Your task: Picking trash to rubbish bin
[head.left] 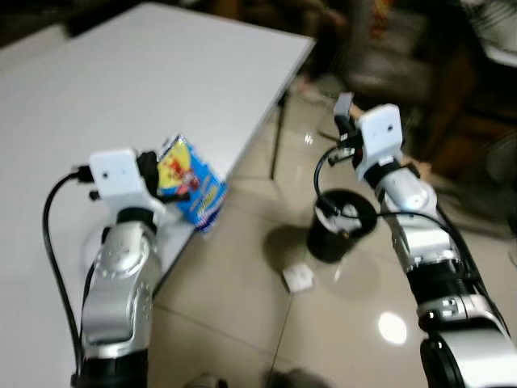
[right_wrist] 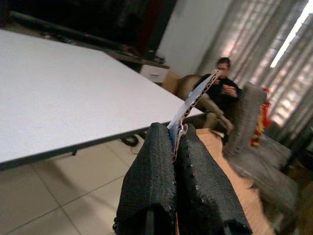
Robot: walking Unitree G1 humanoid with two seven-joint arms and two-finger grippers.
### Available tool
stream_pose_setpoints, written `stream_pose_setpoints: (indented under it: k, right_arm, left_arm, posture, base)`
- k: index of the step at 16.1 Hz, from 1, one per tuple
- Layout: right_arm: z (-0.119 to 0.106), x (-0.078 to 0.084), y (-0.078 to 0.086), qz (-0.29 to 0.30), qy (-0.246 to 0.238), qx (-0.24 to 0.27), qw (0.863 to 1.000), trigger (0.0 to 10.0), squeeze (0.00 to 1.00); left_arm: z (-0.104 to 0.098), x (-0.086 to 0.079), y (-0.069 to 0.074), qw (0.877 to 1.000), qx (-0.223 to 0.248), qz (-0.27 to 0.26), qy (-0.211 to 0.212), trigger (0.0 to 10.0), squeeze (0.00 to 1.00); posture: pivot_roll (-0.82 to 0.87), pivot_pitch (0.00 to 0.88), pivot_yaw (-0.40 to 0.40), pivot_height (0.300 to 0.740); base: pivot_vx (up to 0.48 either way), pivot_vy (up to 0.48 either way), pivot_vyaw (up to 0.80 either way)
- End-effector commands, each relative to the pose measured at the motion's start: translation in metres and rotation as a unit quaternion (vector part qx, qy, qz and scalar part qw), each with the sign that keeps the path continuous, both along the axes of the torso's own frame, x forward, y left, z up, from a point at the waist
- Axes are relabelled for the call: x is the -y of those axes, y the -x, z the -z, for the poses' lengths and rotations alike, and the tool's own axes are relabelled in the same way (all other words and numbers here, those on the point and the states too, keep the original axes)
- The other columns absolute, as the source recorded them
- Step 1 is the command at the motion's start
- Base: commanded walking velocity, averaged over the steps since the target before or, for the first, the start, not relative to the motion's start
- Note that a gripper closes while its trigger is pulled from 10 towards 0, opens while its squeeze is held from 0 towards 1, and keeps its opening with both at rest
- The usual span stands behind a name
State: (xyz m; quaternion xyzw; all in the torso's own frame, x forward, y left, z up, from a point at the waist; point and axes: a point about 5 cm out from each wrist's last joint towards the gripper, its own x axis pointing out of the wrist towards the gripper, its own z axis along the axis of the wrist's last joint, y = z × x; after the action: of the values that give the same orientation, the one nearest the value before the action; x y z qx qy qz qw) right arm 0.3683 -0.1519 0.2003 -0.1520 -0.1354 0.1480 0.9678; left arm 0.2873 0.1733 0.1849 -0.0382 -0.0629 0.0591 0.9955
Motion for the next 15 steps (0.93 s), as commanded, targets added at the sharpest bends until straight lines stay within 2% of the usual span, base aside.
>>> stream_pose_setpoints:
  k: [1, 9, 15]
  right_arm:
    - [-0.002, 0.001, 0.001, 0.000, -0.001, 0.000, 1.000, 10.0, 0.00]
    - [0.004, 0.001, 0.002, 0.002, -0.003, -0.010, 1.000, 10.0, 0.00]
    - [0.011, -0.006, 0.005, -0.014, -0.003, -0.021, 1.000, 10.0, 0.00]
  left_arm:
    - [0.000, 0.003, 0.002, 1.000, 0.000, 0.007, 0.003, 0.0, 0.00]
    - [0.000, 0.005, -0.001, 1.000, -0.002, 0.019, 0.004, 0.0, 0.00]
    - [0.000, 0.009, -0.001, 1.000, -0.004, 0.028, 0.007, 0.0, 0.00]
  posture:
    - [-0.06, 0.108, 0.003, 0.740]
    - [-0.06, 0.099, 0.012, 0.740]
    - [-0.06, 0.096, 0.013, 0.740]
  base:
    - [0.000, 0.000, -0.80]
    - [0.000, 0.000, -0.80]
    - [0.000, 0.000, 0.00]
